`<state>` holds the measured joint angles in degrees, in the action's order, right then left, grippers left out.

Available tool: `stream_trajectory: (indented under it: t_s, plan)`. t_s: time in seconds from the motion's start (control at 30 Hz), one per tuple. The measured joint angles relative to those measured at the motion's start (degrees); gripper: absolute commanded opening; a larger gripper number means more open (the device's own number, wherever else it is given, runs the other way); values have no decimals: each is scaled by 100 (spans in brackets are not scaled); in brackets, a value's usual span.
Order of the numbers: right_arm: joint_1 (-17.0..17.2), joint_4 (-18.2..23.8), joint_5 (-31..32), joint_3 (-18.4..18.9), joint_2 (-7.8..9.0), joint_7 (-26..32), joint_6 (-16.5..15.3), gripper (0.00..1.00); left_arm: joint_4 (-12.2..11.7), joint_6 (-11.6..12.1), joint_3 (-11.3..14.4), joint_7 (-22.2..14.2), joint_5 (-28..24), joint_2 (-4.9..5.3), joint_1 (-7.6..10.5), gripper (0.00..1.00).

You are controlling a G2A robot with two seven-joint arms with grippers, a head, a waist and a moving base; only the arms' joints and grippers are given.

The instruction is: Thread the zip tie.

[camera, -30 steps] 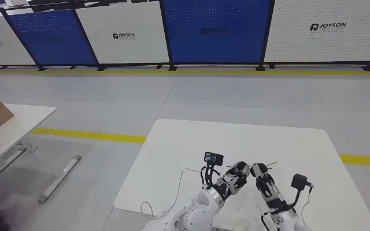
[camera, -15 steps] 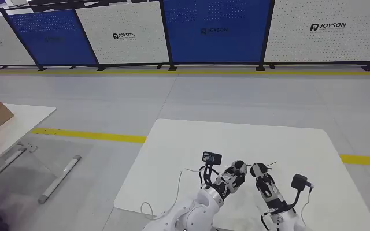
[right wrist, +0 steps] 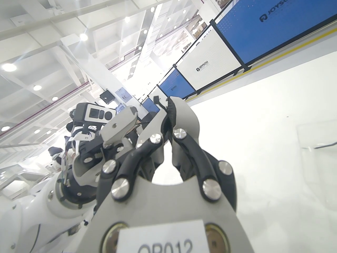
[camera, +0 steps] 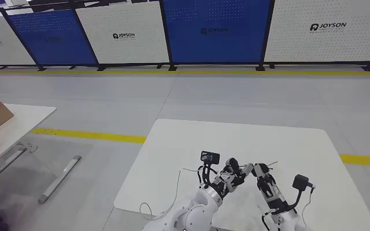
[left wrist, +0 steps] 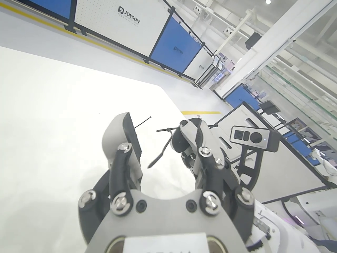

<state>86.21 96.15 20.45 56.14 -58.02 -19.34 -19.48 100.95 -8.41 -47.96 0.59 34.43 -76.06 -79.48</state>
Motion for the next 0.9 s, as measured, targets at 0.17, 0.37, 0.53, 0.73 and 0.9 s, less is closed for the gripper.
stream_trajectory:
  t_s: [0.17, 0.37, 0.53, 0.73, 0.9]
  plan:
    - [-4, -2, 23, -3, 1, -25, 0, 0, -36, -13, 14, -8, -5, -19, 31, 0]
    - [-14, -17, 23, -11, -1, -32, 0, 0, -53, -1, 26, -20, 31, -32, 30, 0]
    - [-24, -11, 44, -22, -2, -22, 0, 0, -26, 69, 55, -63, 44, -40, 27, 0]
    - [-33, 1, 79, -29, 1, 2, 0, 0, 18, 116, 24, -129, 40, -39, 9, 0]
    - [-4, 12, 75, 17, 10, -30, 0, 0, 35, -50, -51, -46, 22, -47, -15, 100]
